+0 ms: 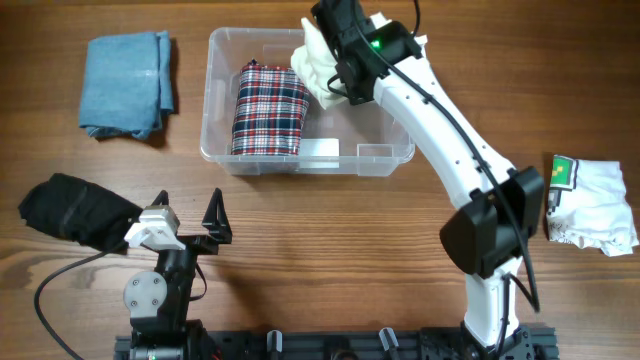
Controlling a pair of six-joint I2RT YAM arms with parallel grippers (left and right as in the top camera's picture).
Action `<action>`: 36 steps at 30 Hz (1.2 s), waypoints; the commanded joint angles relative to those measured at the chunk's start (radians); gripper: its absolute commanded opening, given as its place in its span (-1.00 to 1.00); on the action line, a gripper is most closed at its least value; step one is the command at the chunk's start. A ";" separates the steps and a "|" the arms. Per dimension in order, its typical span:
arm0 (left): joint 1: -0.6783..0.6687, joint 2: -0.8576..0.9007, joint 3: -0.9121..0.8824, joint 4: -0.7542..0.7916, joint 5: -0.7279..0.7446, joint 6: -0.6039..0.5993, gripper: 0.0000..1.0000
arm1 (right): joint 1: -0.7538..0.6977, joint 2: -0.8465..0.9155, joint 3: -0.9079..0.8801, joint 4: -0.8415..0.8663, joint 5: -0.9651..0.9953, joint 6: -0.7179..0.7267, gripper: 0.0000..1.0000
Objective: Pack container
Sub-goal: 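Lift the cream cloth and lower it into the bin beside the plaid shirt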
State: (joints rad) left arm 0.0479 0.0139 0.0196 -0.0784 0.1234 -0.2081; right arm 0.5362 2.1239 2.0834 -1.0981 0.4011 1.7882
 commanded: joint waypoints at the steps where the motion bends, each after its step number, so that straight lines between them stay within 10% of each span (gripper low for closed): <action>1: 0.005 -0.006 -0.008 0.000 -0.013 -0.010 0.99 | 0.001 0.027 0.018 0.024 0.036 0.048 -0.92; 12: 0.005 -0.006 -0.008 0.000 -0.013 -0.010 0.99 | 0.001 0.105 0.018 0.033 0.047 0.097 -0.91; 19: 0.005 -0.006 -0.008 0.000 -0.013 -0.010 0.99 | 0.002 0.104 0.018 0.042 0.046 -0.012 0.12; 33: 0.005 -0.006 -0.008 0.000 -0.013 -0.010 1.00 | 0.002 0.103 0.018 0.154 0.024 -0.521 0.44; 36: 0.005 -0.006 -0.008 0.000 -0.013 -0.010 1.00 | 0.002 0.103 0.020 0.185 0.024 -0.848 0.99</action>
State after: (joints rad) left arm 0.0479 0.0139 0.0196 -0.0784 0.1234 -0.2081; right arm 0.5388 2.2185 2.0834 -0.9401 0.4004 1.3209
